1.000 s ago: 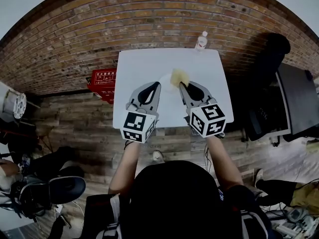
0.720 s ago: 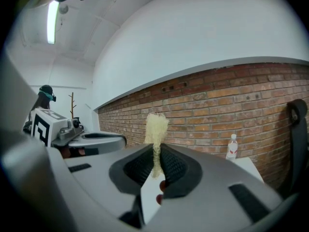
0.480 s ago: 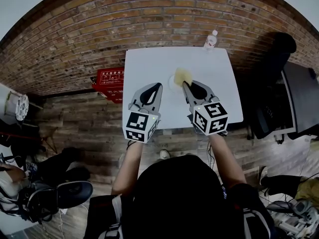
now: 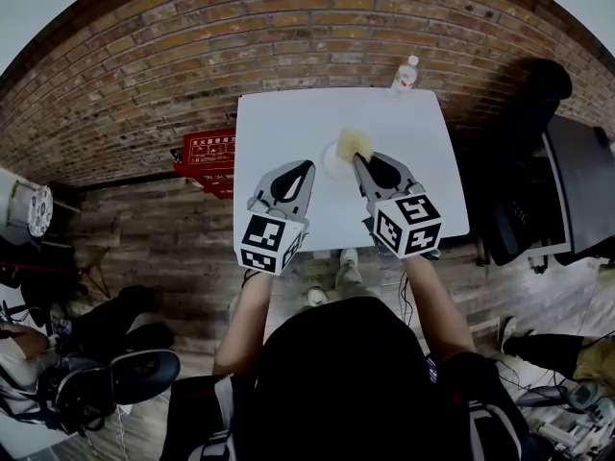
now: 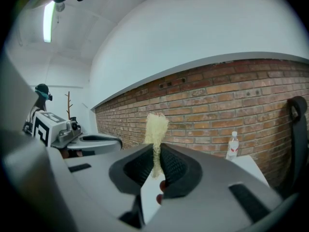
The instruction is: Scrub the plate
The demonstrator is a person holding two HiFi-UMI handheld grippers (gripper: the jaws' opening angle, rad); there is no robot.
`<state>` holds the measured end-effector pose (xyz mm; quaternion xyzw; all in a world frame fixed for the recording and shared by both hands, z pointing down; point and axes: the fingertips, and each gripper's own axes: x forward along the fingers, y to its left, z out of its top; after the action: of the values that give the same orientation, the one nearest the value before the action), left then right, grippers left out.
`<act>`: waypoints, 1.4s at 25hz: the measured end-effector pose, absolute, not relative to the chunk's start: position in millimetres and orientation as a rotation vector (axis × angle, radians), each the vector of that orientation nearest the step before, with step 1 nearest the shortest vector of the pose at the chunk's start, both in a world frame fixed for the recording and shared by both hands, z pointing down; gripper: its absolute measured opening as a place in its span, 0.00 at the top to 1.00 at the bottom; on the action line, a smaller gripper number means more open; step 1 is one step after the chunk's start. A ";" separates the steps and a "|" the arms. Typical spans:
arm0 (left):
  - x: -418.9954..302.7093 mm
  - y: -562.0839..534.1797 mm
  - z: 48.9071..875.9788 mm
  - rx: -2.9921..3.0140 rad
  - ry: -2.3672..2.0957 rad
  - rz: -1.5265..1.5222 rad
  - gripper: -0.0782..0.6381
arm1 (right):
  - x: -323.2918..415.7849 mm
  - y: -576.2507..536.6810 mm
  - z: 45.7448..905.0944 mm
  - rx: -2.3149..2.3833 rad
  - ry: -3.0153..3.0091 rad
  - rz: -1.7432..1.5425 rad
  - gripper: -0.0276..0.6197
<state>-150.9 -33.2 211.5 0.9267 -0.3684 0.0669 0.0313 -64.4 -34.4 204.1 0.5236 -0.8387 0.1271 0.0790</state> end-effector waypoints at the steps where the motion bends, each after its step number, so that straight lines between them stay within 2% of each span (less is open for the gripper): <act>1: -150.1 -36.4 213.6 2.853 -1.139 0.215 0.87 | -62.8 -37.3 205.7 1.565 -2.513 0.384 0.89; 12: -134.4 -76.3 244.1 2.830 -1.153 0.305 0.87 | -37.0 -75.7 238.4 1.538 -2.499 0.462 0.89; 35: -73.7 -128.0 361.5 2.711 -1.100 0.448 0.86 | 33.5 -128.5 351.3 1.443 -2.370 0.687 0.89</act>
<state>-73.7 -128.0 361.5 0.9122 -0.3700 0.1507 0.0907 33.5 -128.5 351.3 0.4997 -0.8209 0.2378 0.1410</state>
